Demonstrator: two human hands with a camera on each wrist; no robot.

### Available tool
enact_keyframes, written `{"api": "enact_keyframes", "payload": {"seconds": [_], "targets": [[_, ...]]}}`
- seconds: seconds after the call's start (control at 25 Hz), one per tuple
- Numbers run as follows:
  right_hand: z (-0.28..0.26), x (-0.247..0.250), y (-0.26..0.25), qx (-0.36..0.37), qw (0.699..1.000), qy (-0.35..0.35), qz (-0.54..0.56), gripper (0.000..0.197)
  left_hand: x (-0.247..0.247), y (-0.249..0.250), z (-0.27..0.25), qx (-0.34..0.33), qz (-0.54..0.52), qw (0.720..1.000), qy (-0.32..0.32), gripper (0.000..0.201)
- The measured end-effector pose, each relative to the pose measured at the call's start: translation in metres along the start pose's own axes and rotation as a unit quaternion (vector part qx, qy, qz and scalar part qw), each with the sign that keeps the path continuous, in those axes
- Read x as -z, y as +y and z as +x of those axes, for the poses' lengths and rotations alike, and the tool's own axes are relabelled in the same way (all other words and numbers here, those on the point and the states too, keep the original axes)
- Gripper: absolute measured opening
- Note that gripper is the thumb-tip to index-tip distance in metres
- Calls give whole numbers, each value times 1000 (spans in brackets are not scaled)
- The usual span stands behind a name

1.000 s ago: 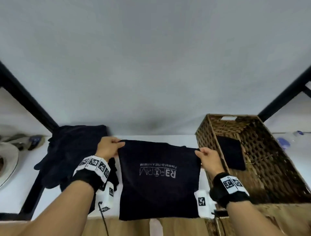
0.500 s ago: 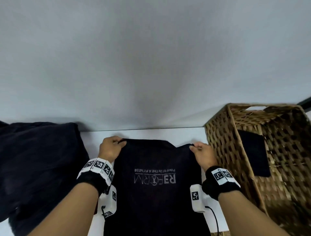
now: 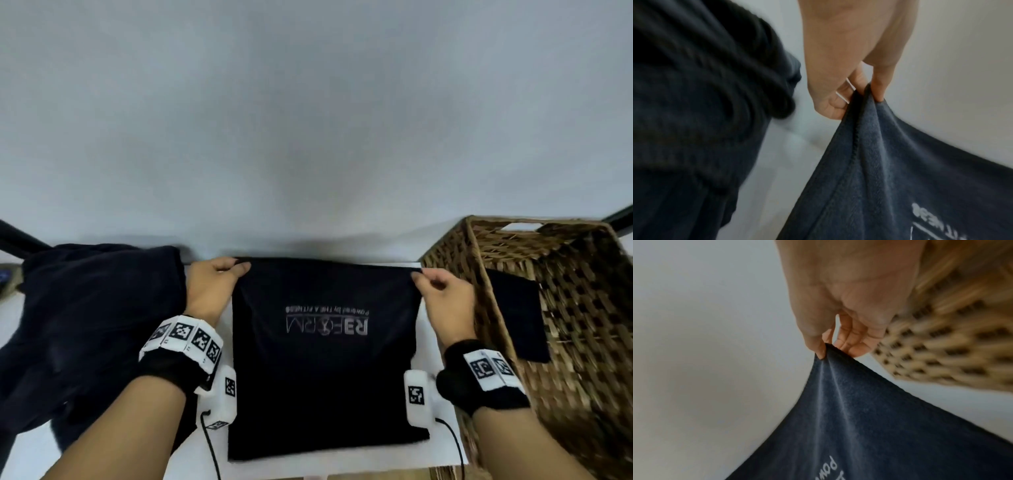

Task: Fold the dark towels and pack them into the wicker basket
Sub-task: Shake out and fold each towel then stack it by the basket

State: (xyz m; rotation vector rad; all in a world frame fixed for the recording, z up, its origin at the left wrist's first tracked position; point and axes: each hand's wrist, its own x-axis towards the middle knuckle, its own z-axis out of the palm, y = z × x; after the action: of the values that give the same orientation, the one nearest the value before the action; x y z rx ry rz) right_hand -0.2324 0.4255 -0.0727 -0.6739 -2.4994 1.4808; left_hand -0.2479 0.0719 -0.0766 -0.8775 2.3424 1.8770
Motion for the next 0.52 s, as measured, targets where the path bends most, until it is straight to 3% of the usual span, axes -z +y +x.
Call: {"api": "enact_keyframes", "payload": {"seconds": [0.08,0.2,0.4,0.52], "targets": [[-11,32,-41,30,997,47,61,4,32,38,-18,-59,-45,997,7,6],[-35,74,-98,92,989,58,101,13,76,94,-57,-149,-43,988,-6,11],[-75,126,-161,172,977,19,128,20,130,151,-115,-256,-60,965,0,27],[-91,145,-180,209,974,6,89,11,151,166,-136,-288,-18,957,6,24]]}}
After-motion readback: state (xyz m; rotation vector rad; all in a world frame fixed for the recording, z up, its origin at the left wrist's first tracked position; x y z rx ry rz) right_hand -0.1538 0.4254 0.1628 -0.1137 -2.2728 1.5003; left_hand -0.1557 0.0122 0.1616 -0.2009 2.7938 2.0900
